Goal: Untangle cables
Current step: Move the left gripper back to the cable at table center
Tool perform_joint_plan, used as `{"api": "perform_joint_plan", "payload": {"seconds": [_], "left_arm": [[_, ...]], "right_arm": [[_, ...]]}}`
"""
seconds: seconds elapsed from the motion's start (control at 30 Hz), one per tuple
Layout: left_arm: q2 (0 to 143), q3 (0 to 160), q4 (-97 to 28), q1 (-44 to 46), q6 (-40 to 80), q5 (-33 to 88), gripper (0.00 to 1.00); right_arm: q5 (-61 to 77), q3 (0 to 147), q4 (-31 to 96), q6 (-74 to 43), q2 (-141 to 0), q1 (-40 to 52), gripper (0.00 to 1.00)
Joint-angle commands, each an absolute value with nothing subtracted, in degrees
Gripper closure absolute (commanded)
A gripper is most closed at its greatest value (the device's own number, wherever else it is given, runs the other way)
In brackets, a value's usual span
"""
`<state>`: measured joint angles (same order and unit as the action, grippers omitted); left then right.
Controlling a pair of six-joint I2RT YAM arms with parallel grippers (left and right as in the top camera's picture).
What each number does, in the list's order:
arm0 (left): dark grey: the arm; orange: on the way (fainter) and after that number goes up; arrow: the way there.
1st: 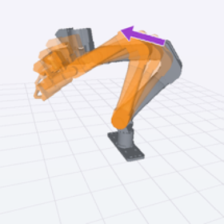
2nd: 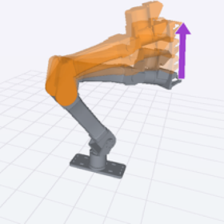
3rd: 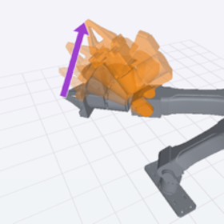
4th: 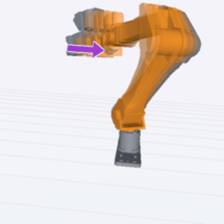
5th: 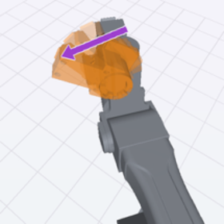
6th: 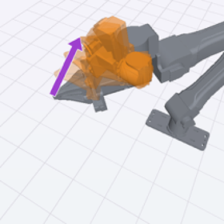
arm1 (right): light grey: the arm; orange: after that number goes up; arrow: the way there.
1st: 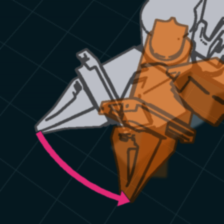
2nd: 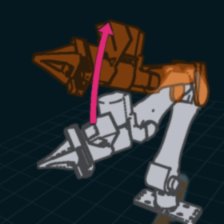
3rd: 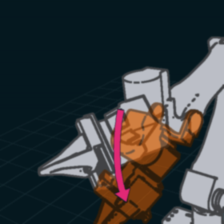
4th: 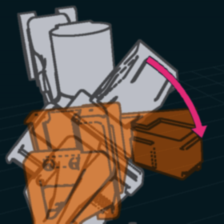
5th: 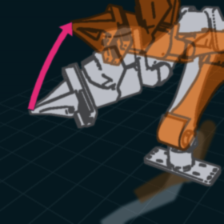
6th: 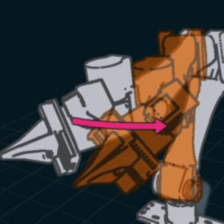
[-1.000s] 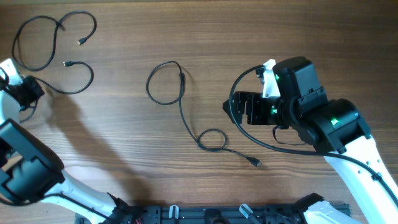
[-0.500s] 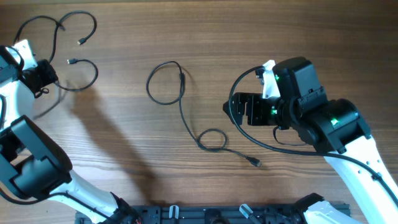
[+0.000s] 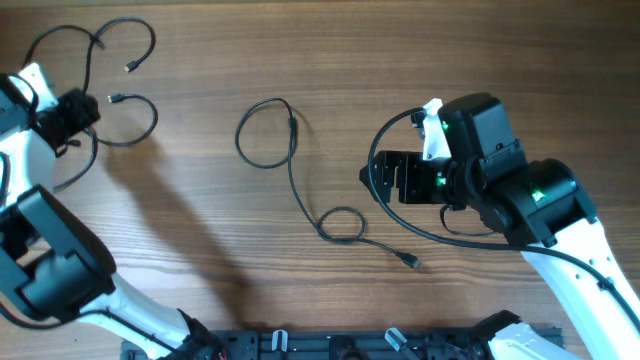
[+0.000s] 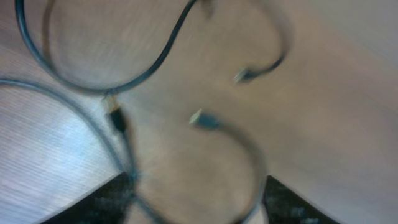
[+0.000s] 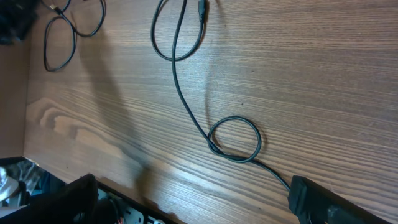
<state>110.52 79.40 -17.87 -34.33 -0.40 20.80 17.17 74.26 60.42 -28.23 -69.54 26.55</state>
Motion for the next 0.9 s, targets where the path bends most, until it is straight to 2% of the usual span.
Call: {"api": "perform_joint_plan", "payload": {"seconds": [0.0,0.13,0.17,0.2,0.23,0.27,0.33,0.47,0.67,0.87], "left_arm": [[100.9,79.9,-13.4,-32.0,15.9,35.2,0.27],[96.8,79.8,-11.9,-23.9,22.6,40.9,0.28],[96.4,79.8,-14.3,-19.3,22.5,40.9,0.24],[96.4,79.8,-17.8,-14.7,22.5,40.2,0.17],[96.7,79.8,-20.6,-11.7,22.5,38.0,0.05],[96.9,79.8,-24.3,-8.1,22.5,33.6,0.0],[98.0,79.8,-30.3,-1.4,22.5,23.6,0.0],[100.5,79.8,-37.7,8.8,22.5,13.8,0.0],[103.2,79.7,-44.7,17.2,23.4,12.8,0.0],[107.7,77.6,-45.9,21.5,30.3,12.5,0.01]], "right_arm": [[18.0,74.6,60.7,-26.9,-69.9,26.6,0.01],[17.6,74.6,60.8,-27.0,-69.8,26.6,0.0],[17.4,74.6,60.8,-26.9,-69.8,26.6,0.0],[17.5,74.6,60.9,-27.0,-69.8,26.6,0.0],[17.5,74.6,61.4,-27.0,-69.7,26.6,0.0],[17.4,74.7,62.3,-27.0,-69.5,26.6,0.0],[16.6,75.1,64.4,-26.9,-68.4,26.6,0.0],[12.2,78.0,68.4,-25.2,-62.7,26.5,0.0],[6.7,79.0,69.5,-24.3,-49.7,26.5,0.0],[7.5,79.0,69.8,-28.9,-45.9,26.5,0.0]]}}
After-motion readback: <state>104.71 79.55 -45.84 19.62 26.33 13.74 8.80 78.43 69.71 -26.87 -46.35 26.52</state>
